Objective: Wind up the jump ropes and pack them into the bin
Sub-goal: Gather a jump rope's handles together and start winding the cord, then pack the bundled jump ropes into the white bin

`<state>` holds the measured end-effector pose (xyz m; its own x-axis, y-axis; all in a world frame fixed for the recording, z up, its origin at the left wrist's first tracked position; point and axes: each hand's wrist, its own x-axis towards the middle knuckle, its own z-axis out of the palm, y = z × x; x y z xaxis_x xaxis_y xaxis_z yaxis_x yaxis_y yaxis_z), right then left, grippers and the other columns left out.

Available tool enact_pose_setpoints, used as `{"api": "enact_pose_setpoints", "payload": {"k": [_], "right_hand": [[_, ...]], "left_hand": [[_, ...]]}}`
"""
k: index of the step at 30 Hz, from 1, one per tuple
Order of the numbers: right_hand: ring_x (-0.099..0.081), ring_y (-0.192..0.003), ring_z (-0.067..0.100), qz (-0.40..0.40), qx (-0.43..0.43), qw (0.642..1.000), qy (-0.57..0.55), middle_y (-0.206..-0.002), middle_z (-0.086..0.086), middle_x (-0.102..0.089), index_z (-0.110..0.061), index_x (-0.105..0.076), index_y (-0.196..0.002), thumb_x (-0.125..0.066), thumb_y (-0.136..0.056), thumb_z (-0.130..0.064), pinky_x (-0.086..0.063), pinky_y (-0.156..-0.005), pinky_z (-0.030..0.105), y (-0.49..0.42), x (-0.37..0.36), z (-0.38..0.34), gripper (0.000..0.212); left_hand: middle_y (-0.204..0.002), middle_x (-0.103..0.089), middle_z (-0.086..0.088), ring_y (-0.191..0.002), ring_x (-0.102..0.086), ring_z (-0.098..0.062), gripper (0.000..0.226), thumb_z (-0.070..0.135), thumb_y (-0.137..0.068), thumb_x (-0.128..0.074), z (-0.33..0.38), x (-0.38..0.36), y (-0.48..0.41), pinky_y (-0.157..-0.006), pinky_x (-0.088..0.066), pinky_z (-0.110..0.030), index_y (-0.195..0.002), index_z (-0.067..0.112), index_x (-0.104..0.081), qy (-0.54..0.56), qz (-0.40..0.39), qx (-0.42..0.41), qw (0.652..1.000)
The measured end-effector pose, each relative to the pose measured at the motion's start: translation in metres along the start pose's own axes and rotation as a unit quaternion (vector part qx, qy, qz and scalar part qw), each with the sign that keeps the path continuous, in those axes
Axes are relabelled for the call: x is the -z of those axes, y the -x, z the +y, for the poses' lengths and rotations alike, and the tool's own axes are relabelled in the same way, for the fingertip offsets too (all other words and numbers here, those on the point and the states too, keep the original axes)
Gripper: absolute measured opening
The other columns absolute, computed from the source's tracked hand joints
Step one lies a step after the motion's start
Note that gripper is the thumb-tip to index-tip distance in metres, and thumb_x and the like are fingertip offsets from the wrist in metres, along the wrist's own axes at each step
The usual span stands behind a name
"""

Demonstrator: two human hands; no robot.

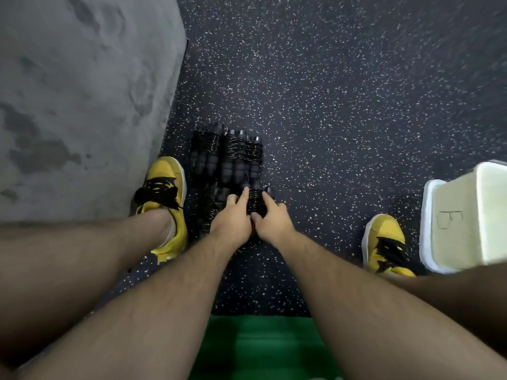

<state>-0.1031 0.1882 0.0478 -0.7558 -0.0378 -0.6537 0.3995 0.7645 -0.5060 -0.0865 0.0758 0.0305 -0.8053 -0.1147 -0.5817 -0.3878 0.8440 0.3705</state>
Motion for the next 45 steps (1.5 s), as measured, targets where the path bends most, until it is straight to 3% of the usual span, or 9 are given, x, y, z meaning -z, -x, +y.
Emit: {"api": "enact_pose_setpoints", "payload": {"k": [3, 7, 13, 20, 27, 31, 34, 38, 45], "right_hand": [[-0.042, -0.134, 0.03, -0.016, -0.014, 1.0, 0.02, -0.156, 0.015, -0.021, -0.029, -0.013, -0.158, -0.049, -0.1, -0.031, -0.039, -0.108, 0.037, -0.002, 0.001, -0.003, 0.069], [-0.037, -0.133, 0.033, 0.02, 0.036, 0.996, 0.082, -0.146, 0.013, -0.035, -0.026, -0.027, -0.152, -0.04, -0.102, -0.03, -0.041, -0.104, 0.046, 0.004, 0.009, -0.008, 0.052], [-0.044, -0.121, 0.031, 0.086, 0.114, 0.979, 0.142, -0.131, 0.01, -0.045, -0.019, -0.042, -0.134, -0.037, -0.101, -0.023, -0.045, -0.097, 0.047, 0.043, 0.063, -0.017, 0.034], [-0.061, -0.1, 0.027, 0.202, 0.146, 0.956, 0.155, -0.111, 0.003, -0.06, -0.021, -0.05, -0.115, -0.042, -0.096, -0.025, -0.053, -0.084, 0.044, 0.117, 0.141, -0.052, 0.021], [-0.061, -0.098, 0.034, 0.294, 0.19, 0.927, 0.136, -0.108, 0.011, -0.061, -0.012, -0.052, -0.119, -0.04, -0.099, -0.021, -0.05, -0.078, 0.041, 0.188, 0.21, -0.065, 0.025], [-0.061, -0.088, 0.032, 0.382, 0.191, 0.892, 0.148, -0.096, 0.006, -0.061, -0.018, -0.052, -0.108, -0.039, -0.096, -0.025, -0.051, -0.074, 0.041, 0.2, 0.256, -0.018, 0.019], [-0.06, -0.101, 0.033, 0.384, 0.128, 0.908, 0.106, -0.108, 0.01, -0.061, -0.018, -0.051, -0.11, -0.037, -0.1, -0.026, -0.042, -0.072, 0.039, 0.191, 0.289, 0.032, 0.019], [-0.061, -0.102, 0.033, 0.401, 0.053, 0.909, 0.103, -0.109, 0.008, -0.063, -0.019, -0.052, -0.111, -0.041, -0.097, -0.024, -0.044, -0.073, 0.039, 0.181, 0.328, 0.12, 0.019], [-0.053, -0.115, 0.032, 0.381, -0.093, 0.91, 0.134, -0.124, 0.01, -0.056, -0.017, -0.046, -0.135, -0.042, -0.1, -0.033, -0.044, -0.088, 0.042, 0.158, 0.354, 0.271, 0.038]], "left_hand": [[-0.159, -0.021, -0.001, -0.111, -0.061, -0.03, 0.069, 0.028, -0.107, -0.043, 0.007, 0.004, -0.002, -0.072, -0.047, -0.04, -0.162, 0.034, -0.002, -0.085, -0.009, 0.007, 0.996], [-0.148, -0.03, -0.003, -0.107, -0.06, -0.027, 0.054, 0.032, -0.106, -0.04, 0.018, 0.017, 0.004, -0.07, -0.048, -0.04, -0.158, 0.027, -0.024, -0.134, 0.024, -0.001, 0.991], [-0.125, -0.051, 0.002, -0.106, -0.059, -0.023, 0.038, 0.042, -0.105, -0.03, 0.058, 0.046, 0.026, -0.078, -0.05, -0.039, -0.133, 0.03, -0.052, -0.061, 0.083, -0.109, 0.989], [-0.114, -0.056, 0.004, -0.096, -0.061, -0.02, 0.035, 0.043, -0.108, -0.026, 0.12, 0.107, 0.095, -0.078, -0.053, -0.041, -0.125, 0.032, -0.055, 0.005, 0.176, -0.198, 0.964], [-0.11, -0.063, 0.004, -0.095, -0.062, -0.021, 0.035, 0.046, -0.106, -0.025, 0.183, 0.151, 0.145, -0.081, -0.054, -0.045, -0.116, 0.037, -0.057, 0.034, 0.235, -0.296, 0.925], [-0.115, -0.065, 0.001, -0.105, -0.062, -0.025, 0.04, 0.05, -0.1, -0.022, 0.247, 0.133, 0.146, -0.087, -0.053, -0.047, -0.119, 0.038, -0.055, 0.028, 0.217, -0.333, 0.917], [-0.11, -0.066, -0.003, -0.101, -0.062, -0.029, 0.033, 0.044, -0.102, -0.028, 0.303, 0.097, 0.141, -0.084, -0.052, -0.047, -0.116, 0.034, -0.056, 0.009, 0.178, -0.373, 0.911], [-0.105, -0.066, -0.01, -0.099, -0.063, -0.034, 0.028, 0.033, -0.107, -0.034, 0.379, 0.026, 0.132, -0.082, -0.05, -0.045, -0.112, 0.021, -0.059, -0.03, 0.118, -0.409, 0.904], [-0.134, -0.053, -0.016, -0.121, -0.055, -0.037, 0.046, 0.04, -0.108, -0.03, 0.456, -0.122, 0.117, -0.094, -0.046, -0.046, -0.15, 0.026, -0.04, -0.117, 0.013, -0.373, 0.92]]}}
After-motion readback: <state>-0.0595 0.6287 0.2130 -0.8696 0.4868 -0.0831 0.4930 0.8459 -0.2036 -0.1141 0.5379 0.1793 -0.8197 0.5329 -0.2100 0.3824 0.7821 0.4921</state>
